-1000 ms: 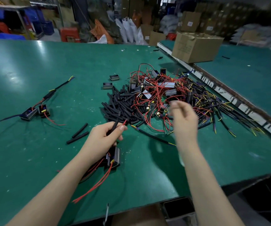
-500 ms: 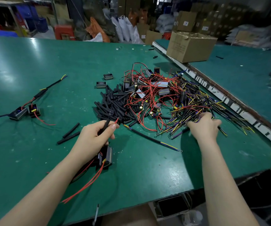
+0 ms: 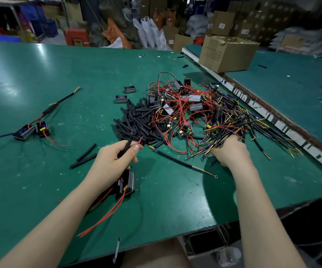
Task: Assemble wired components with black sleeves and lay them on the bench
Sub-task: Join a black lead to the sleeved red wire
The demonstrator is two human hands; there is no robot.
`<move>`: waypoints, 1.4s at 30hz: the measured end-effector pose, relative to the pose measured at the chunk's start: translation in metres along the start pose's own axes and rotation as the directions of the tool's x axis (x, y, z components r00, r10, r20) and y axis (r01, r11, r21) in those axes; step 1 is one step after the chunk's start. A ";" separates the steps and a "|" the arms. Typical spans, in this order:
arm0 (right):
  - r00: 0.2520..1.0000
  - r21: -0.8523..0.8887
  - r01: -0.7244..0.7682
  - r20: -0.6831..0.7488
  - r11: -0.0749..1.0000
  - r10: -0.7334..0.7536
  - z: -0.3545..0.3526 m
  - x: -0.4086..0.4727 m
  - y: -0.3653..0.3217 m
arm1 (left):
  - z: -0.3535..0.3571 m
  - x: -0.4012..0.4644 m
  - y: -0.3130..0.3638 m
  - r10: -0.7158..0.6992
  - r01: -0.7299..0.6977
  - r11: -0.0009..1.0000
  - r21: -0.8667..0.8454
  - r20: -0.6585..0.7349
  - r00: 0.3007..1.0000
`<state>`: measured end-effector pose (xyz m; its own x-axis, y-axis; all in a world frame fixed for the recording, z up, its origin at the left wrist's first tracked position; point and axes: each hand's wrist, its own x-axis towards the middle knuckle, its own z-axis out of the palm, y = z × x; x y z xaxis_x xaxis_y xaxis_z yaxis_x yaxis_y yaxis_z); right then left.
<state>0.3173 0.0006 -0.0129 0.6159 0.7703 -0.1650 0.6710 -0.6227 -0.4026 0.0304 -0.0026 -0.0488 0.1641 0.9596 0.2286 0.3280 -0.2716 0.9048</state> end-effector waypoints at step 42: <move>0.807 0.999 0.022 0.011 0.049 -0.591 0.047 -0.041 -0.106 | -0.010 0.005 0.008 -0.113 0.069 0.945 -0.320 -0.121 0.986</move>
<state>0.2014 0.0414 -0.0053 0.0960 0.9909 0.0949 -0.3656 0.1237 -0.9225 0.0245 0.0005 -0.0373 0.0123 0.9860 0.1663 0.0234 -0.1666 0.9857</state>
